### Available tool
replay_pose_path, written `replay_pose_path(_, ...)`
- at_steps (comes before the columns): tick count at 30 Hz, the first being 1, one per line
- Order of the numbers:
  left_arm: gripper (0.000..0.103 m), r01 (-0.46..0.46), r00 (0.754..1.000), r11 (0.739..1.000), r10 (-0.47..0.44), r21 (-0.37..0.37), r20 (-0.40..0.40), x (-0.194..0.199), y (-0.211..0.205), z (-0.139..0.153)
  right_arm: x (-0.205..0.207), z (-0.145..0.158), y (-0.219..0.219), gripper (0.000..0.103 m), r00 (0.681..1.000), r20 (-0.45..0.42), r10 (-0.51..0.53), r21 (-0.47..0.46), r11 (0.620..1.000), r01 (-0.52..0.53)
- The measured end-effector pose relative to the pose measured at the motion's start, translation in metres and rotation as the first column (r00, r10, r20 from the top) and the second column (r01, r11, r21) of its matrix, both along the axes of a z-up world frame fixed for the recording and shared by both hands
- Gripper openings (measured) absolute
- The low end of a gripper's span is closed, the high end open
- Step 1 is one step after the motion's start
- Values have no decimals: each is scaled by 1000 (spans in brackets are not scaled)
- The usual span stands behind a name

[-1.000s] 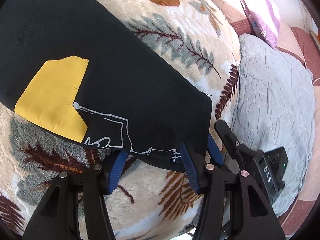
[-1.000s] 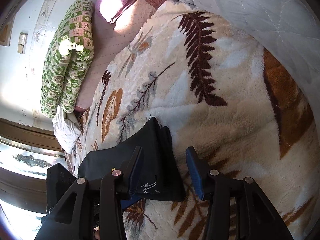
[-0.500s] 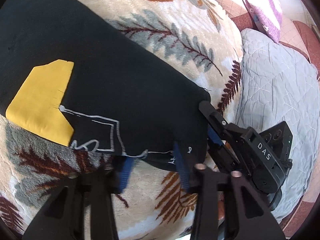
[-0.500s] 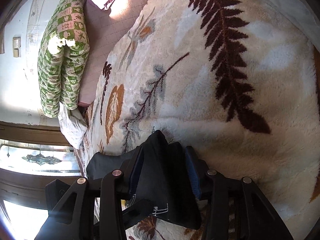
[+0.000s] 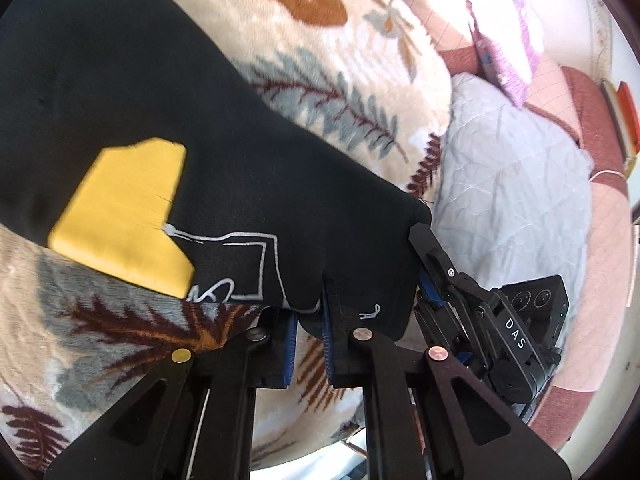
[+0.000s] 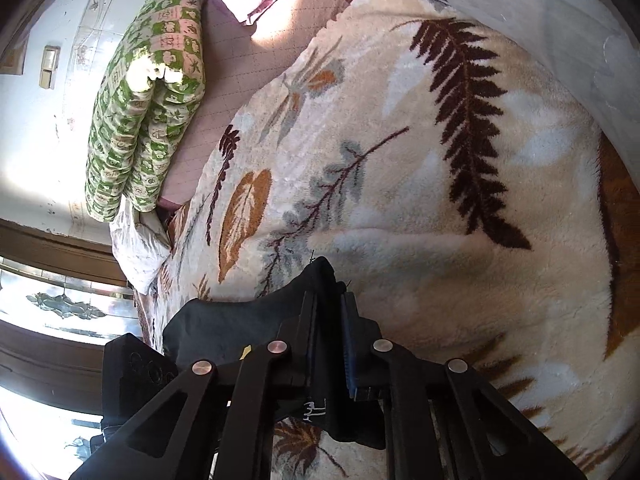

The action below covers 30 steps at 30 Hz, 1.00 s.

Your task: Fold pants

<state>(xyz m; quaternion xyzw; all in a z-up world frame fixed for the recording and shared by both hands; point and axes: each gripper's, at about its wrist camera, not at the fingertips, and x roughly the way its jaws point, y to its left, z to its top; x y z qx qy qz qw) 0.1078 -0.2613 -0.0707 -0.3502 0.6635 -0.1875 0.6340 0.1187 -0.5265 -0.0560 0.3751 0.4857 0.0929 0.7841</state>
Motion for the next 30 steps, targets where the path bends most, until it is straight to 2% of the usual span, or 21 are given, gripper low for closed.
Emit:
replay_pose_path(9,9,-85,996,995,86,-53,15,6,58,17,6,48,52,9,997,47,56,-79,996,-52)
replay_pose_path(15,9,-161,987,985,161,-69,-7,14,106,10,22,59,110,8,990,45,133,-117,985,-127)
replay_pose_path(20,9,-214,977,974,211,-78,-41,21,146,-5,41,49,166,8,980,22,197,-108,975,-194)
replay_pose_path(25,9,-239,970,969,236,-68,-54,20,186,-18,62,25,219,8,967,-15,254,-72,964,-255)
replay_pose_path(27,9,-240,970,966,234,-92,-64,22,196,-24,68,14,234,8,963,-33,266,-66,961,-267)
replay_pose_path(28,9,-231,972,967,225,-106,-65,23,198,-26,70,9,240,4,962,-39,271,-57,960,-273)
replay_pose_path(30,9,-191,981,974,186,-120,-51,21,198,-28,73,2,249,3,958,-50,282,-51,957,-284)
